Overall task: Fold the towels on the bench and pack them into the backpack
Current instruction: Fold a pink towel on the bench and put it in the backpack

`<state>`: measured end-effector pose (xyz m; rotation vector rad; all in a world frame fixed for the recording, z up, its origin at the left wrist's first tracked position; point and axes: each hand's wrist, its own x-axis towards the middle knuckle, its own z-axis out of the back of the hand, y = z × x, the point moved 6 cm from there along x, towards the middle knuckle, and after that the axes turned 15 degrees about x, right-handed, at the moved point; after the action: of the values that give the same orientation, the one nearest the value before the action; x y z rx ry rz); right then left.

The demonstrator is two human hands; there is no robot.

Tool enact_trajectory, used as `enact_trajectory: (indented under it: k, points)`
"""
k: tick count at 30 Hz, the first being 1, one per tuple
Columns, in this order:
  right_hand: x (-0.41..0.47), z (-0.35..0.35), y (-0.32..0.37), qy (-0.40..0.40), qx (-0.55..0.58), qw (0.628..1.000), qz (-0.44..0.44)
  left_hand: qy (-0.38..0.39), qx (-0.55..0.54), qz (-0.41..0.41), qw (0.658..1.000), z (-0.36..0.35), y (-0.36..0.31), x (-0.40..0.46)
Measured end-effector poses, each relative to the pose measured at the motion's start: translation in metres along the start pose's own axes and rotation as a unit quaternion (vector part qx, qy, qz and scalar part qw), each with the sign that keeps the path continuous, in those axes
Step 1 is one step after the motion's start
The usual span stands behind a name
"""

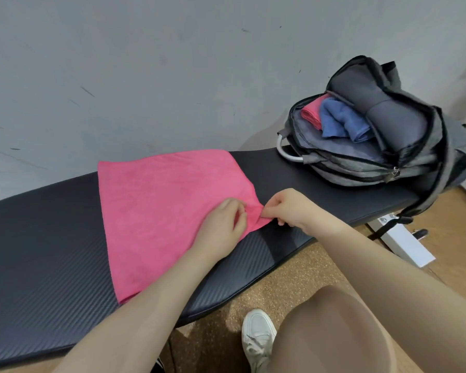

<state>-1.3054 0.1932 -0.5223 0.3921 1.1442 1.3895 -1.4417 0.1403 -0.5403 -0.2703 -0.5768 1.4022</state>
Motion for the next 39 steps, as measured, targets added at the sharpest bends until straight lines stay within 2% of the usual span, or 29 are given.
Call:
enact_trajectory:
  k: [3, 5, 7, 10, 13, 17, 18, 21, 22, 27, 33, 35, 37, 39]
  points:
    - [0.000, -0.009, 0.001, -0.001, -0.029, 1.000, -0.006, -0.003, -0.011, 0.018, 1.000, 0.004, -0.001, -0.002]
    - [0.000, -0.013, 0.000, -0.015, -0.010, 1.000, -0.003, -0.006, -0.025, 0.023, 0.999, 0.008, -0.003, -0.002]
    - [-0.002, -0.010, -0.002, -0.035, 0.034, 0.999, -0.014, -0.017, -0.036, 0.027, 0.999, 0.012, -0.005, -0.003]
    - [-0.009, -0.005, -0.005, -0.010, 0.138, 0.990, -0.039, -0.049, -0.038, 0.036, 0.997, 0.023, -0.008, -0.006]
    - [-0.016, 0.004, -0.004, 0.026, 0.203, 0.978, -0.045, -0.104, 0.011, 0.016, 0.994, 0.037, -0.020, -0.009]
    - [-0.023, 0.013, -0.007, 0.048, 0.157, 0.985, -0.055, -0.161, 0.117, -0.074, 0.977, 0.039, -0.051, -0.007]
    - [-0.023, 0.013, -0.009, 0.044, 0.155, 0.985, -0.069, -0.133, 0.141, -0.084, 0.977, 0.031, -0.054, -0.006]
    - [-0.024, 0.009, -0.021, 0.021, 0.188, 0.973, -0.131, 0.044, 0.185, -0.061, 0.980, -0.007, -0.044, -0.006]
    - [-0.024, 0.007, -0.021, 0.019, 0.198, 0.970, -0.141, 0.064, 0.205, -0.065, 0.974, -0.013, -0.040, -0.008]
    - [-0.016, 0.005, -0.016, -0.004, 0.071, 0.996, -0.062, 0.043, 0.195, -0.083, 0.976, -0.002, -0.028, -0.020]
    - [-0.014, 0.002, -0.008, -0.002, 0.044, 0.990, -0.132, 0.054, 0.243, -0.061, 0.967, 0.031, 0.005, -0.048]
    - [-0.012, 0.005, -0.003, -0.018, -0.008, 0.997, -0.072, 0.017, 0.258, -0.074, 0.963, 0.047, 0.012, -0.055]
    - [-0.011, 0.011, 0.008, -0.046, -0.058, 0.996, 0.041, -0.005, 0.278, -0.085, 0.957, 0.058, 0.020, -0.063]
    - [-0.011, 0.010, 0.016, -0.042, -0.005, 0.995, 0.094, 0.003, 0.291, -0.104, 0.951, 0.062, 0.028, -0.073]
